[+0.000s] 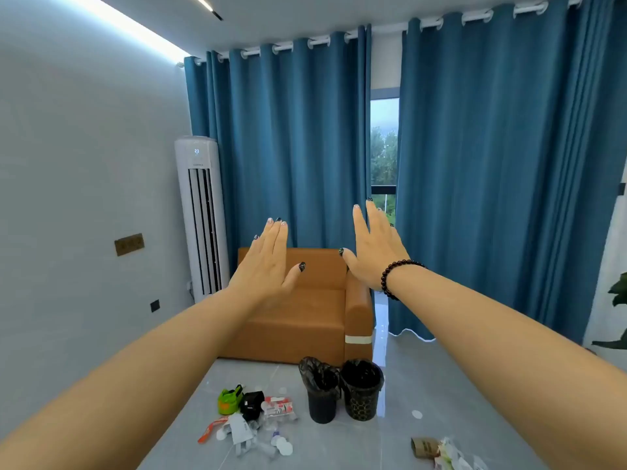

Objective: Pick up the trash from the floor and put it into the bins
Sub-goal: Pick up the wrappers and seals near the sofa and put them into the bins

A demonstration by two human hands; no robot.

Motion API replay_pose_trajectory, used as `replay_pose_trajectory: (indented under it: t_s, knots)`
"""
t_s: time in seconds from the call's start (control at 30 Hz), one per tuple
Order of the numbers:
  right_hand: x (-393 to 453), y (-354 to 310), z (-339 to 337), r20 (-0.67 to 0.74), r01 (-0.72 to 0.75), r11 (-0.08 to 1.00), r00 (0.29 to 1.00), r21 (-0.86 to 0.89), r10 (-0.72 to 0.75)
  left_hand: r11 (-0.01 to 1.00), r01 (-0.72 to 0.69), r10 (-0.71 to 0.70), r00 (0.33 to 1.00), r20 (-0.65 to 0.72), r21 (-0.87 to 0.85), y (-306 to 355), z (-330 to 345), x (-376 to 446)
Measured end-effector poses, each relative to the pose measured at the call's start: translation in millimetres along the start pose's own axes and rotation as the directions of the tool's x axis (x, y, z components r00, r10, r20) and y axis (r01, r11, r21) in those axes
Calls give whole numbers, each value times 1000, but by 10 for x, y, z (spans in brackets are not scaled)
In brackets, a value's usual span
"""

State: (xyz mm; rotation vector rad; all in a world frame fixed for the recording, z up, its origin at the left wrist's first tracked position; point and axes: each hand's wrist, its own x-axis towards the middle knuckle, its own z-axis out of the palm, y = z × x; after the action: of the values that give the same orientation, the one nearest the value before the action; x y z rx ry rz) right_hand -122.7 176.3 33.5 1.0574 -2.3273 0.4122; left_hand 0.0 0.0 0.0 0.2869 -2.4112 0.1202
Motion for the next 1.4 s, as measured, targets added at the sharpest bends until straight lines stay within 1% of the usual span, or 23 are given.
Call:
replay_pose_trajectory:
  t_s: [0.03, 0.13, 0.33, 0.43, 0.57, 0.73, 0.87, 1.0, 1.1, 1.23, 1.3, 1.4]
  knots:
    - [23, 48, 53, 8, -12, 1000, 1000, -15, 12, 1000, 5, -5, 1000, -1, -4, 16, 71, 23]
    - [130, 225, 295, 55, -64, 998, 996, -2, 64, 1000, 12, -11, 998, 55, -23, -8, 283, 96]
    - [378, 402, 925, 120, -90, 994, 989, 62, 82, 996, 51, -38, 987, 156, -77, -132, 916, 245]
    - [540, 468, 1339, 155, -93, 993, 985, 73, 81, 993, 39, -15, 976, 216, -107, -233, 1373, 336]
    - [868, 596, 2099, 218, -107, 994, 971, 27, 99, 986, 35, 9, 963, 268, -160, -543, 2124, 573]
    - [1236, 733, 2936, 323, -153, 986, 938, 72, 122, 980, 51, 20, 938, 346, -193, -943, 2926, 875]
    - [1423, 884, 3417, 359, -177, 979, 924, 102, 130, 979, 57, 25, 919, 392, -197, -1115, 3438, 1069]
    - [1617, 1242, 3844, 394, -193, 976, 909, 104, 138, 972, 98, 8, 897, 441, -216, -1150, 3926, 1328]
    - [1852, 1665, 4206, 409, -196, 975, 902, 106, 137, 968, 136, -24, 885, 466, -210, -1073, 4382, 1615]
    - [2262, 2223, 4743, 430, -161, 973, 899, 166, 75, 958, 199, -72, 865, 497, -206, -905, 5021, 2035]
    - [2428, 2469, 4997, 466, -206, 951, 881, 232, 77, 941, 254, -111, 857, 502, -225, -786, 5328, 2219]
    - [2573, 2817, 5335, 547, -325, 892, 830, 313, 110, 880, 401, -223, 822, 524, -255, -612, 5735, 2448]
